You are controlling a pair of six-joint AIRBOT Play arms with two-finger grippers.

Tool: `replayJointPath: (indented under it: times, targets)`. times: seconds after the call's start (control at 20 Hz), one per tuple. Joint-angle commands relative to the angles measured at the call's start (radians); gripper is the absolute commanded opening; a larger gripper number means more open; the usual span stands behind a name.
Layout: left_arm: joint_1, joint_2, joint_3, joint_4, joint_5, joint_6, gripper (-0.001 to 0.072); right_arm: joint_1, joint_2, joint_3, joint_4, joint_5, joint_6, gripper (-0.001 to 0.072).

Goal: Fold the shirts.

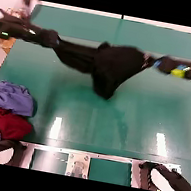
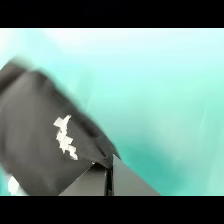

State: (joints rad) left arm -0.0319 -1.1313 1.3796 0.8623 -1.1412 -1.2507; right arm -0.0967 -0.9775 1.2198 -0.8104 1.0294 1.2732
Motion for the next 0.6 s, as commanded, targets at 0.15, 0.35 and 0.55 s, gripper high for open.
replayJointPath:
  times: [0.15, 0.35, 0.55]
  targets:
    - [0.007, 0.371, 0.002, 0.112, -0.119, -0.128, 0.0024, -0.126, 0.299, 0.186, -0.002, 0.05, -0.003, 0.0014]
    - [0.007, 0.381, -0.03, 0.142, -0.147, -0.09, 0.0024, -0.126, 0.358, 0.166, -0.002, 0.198, -0.003, 0.0015]
    - [-0.003, 0.336, -0.288, 0.063, -0.032, -0.064, 0.0024, -0.108, 0.298, -0.053, 0.005, 0.204, -0.043, 0.0015]
